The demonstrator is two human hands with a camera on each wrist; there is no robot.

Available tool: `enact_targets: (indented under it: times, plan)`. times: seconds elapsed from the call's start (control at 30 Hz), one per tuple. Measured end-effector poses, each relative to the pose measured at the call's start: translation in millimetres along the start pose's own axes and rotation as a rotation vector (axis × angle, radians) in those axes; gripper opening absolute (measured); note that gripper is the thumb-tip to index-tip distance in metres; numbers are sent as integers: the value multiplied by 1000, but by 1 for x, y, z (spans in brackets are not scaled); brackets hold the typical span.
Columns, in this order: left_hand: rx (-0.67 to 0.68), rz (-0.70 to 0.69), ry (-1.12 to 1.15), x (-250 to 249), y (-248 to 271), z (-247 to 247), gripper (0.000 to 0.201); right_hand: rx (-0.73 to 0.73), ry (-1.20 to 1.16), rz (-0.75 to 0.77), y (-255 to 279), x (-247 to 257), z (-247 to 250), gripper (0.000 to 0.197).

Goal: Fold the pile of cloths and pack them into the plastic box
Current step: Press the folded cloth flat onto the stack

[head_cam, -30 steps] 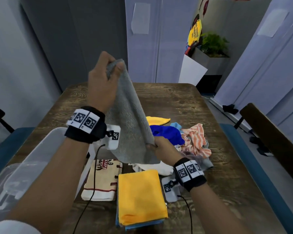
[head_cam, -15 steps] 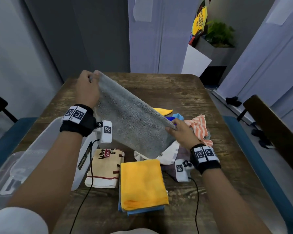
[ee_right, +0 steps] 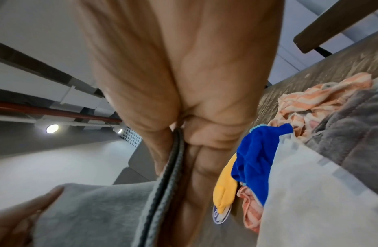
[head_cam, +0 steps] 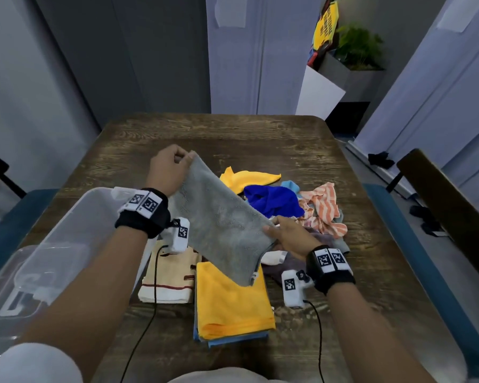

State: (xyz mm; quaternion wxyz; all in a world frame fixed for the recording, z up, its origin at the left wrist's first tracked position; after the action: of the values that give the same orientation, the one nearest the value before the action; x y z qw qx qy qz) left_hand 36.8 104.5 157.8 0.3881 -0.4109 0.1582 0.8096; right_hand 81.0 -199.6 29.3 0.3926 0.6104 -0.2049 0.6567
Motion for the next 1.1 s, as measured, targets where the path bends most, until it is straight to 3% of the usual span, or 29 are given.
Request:
enact_targets:
  times: [0.2, 0.3, 0.53, 0.63, 0.77, 0.97, 1.1]
  plan:
    - [208, -150, -22, -13, 53, -62, 2, 108, -371, -14, 2, 22, -29, 22]
    - [328, -220, -41, -13, 80, -92, 7, 130, -438, 15, 0, 31, -34, 27]
    - [304, -272, -117, -7, 102, -111, 7, 46, -444, -14, 0, 31, -30, 26]
    - [284, -283, -168, -12, 108, -109, 3, -17, -450, -25, -2, 29, -30, 38]
    - [280, -303, -239, -18, 114, -109, 11, -36, -450, -21, -6, 30, -31, 48]
    - [334, -324, -238, -13, 120, -113, 31, -21, -271, -2, -5, 30, -19, 46]
    - [254, -237, 3, -11, 109, -103, 19, -49, -90, 69, -9, 38, -11, 44]
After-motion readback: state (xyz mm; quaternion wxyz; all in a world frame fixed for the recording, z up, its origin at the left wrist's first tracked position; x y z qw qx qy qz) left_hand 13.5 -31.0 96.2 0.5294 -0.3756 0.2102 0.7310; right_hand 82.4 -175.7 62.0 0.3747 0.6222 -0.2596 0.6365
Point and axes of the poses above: each hand's wrist, its own y-axis away from the middle knuckle, its own z-axis out of the back of the hand, x = y × z, the point moved 7 cm from there along -y, towards the middle knuckle, and after that the axes turned 11 degrees about z, right-handed, at the moved point
